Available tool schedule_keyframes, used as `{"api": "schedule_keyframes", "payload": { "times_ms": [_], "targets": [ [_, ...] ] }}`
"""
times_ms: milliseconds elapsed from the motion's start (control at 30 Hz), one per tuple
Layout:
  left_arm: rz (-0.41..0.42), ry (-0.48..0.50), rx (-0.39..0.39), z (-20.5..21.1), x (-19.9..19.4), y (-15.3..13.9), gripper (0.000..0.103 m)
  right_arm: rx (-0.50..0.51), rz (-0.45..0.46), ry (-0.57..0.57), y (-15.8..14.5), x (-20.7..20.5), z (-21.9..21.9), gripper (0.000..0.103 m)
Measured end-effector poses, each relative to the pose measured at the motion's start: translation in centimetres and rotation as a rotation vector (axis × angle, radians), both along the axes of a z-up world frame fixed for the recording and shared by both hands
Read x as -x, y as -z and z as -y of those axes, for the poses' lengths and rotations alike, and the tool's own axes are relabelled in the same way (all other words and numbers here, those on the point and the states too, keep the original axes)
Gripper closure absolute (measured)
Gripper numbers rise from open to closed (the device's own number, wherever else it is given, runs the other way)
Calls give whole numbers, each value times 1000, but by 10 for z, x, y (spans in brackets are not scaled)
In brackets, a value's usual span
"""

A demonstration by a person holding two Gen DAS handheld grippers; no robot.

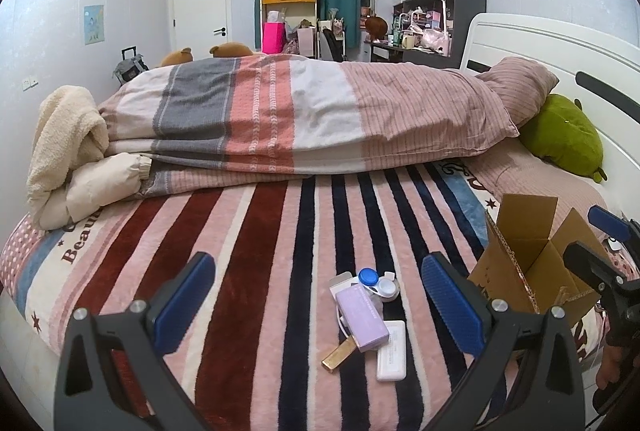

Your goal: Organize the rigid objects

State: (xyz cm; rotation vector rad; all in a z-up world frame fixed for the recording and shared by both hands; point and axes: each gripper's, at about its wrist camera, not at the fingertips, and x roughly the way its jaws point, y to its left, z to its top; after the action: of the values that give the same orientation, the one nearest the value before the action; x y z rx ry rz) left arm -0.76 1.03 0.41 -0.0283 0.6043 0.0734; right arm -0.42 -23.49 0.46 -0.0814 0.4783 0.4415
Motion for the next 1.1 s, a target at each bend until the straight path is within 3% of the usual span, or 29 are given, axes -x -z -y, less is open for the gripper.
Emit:
{"api": "schedule_keyframes", "payload": {
  "times_ms": [1100],
  "targets": [
    [3, -4, 1, 2, 0, 6, 0, -11, -4, -13, 6, 0, -1, 0]
  ]
}}
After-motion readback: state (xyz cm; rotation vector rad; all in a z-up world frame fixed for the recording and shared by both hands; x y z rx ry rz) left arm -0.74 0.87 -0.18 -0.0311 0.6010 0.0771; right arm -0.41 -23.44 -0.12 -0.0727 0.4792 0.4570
